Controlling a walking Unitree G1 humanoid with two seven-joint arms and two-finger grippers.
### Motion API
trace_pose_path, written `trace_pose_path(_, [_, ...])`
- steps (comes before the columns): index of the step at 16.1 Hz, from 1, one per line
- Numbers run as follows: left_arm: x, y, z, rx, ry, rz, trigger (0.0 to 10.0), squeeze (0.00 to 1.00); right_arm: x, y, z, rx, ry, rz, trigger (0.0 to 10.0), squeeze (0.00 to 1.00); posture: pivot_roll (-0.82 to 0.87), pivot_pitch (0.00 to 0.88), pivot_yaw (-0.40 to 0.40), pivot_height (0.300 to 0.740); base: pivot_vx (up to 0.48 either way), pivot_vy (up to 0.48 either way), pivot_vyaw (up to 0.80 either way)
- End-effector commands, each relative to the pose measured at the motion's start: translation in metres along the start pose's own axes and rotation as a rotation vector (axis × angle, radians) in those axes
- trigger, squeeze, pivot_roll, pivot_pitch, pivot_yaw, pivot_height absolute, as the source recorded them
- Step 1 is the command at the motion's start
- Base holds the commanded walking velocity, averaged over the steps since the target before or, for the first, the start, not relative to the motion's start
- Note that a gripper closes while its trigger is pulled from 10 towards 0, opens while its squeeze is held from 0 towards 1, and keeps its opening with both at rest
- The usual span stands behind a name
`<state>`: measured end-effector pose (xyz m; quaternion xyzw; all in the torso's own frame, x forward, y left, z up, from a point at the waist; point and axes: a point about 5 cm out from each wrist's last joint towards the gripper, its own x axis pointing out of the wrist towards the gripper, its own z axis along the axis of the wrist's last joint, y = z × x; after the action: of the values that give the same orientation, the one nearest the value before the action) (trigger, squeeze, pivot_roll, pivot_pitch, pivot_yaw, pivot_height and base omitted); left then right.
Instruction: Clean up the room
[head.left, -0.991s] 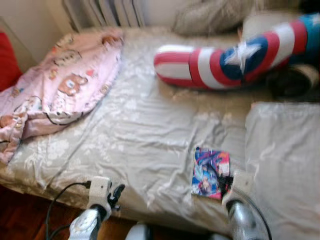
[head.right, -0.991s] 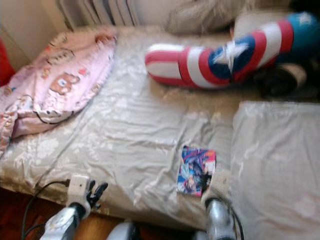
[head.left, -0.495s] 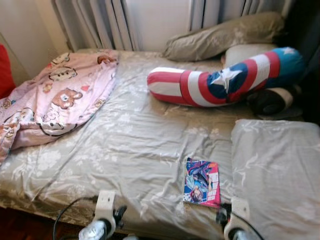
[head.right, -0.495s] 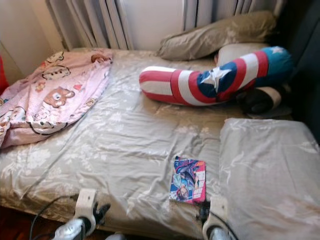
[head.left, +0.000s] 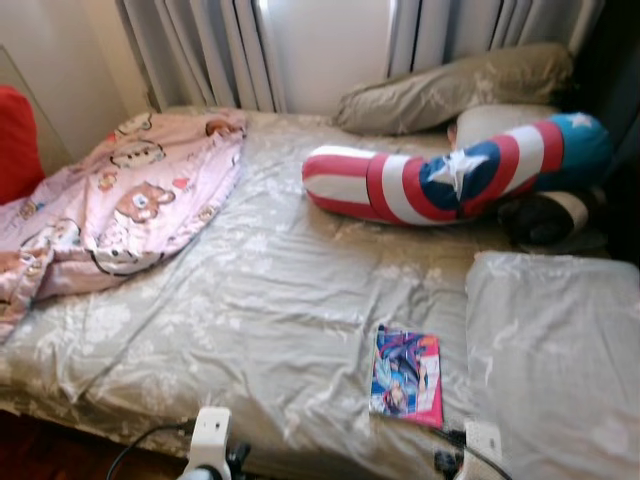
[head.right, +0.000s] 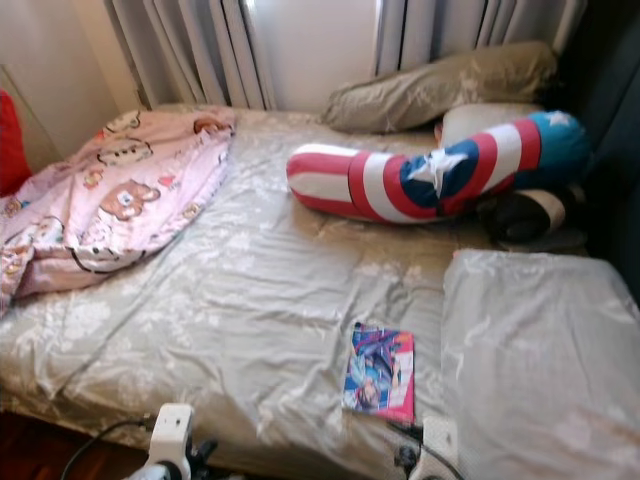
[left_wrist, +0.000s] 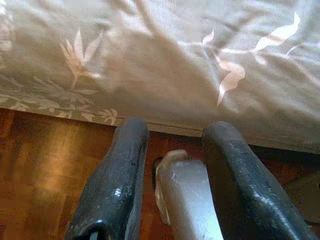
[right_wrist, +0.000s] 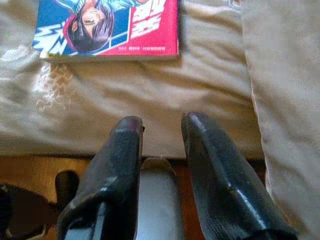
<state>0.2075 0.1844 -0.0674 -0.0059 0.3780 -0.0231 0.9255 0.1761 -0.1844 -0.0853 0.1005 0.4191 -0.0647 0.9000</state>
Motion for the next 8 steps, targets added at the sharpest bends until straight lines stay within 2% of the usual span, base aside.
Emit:
trace_pose_path(1, [0.0,0.004,0.002,0.019,0.004,0.01,10.0,0.0,0.0,0.002,0.0,0.004,0.005,0.0,10.0,0.0,0.01,0.0,0.009,0.737,0.0,0.0,0.0])
trace_pose_path(4, [0.0,0.007,0.001,0.023,0.01,0.012,10.0,0.0,-0.001,0.002,-0.005,-0.022,0.026,0.011,10.0,0.0,0.01,0.0,0.009,0.74,0.0,0.0,0.0])
trace_pose_path(8, [-0.004,0.009,-0.011,0.012,0.048,0.023,10.0,0.0,-0.002,0.001,-0.012,-0.054,0.064,0.007,10.0,0.0,0.02,0.0,0.005,0.74,0.0,0.0,0.0])
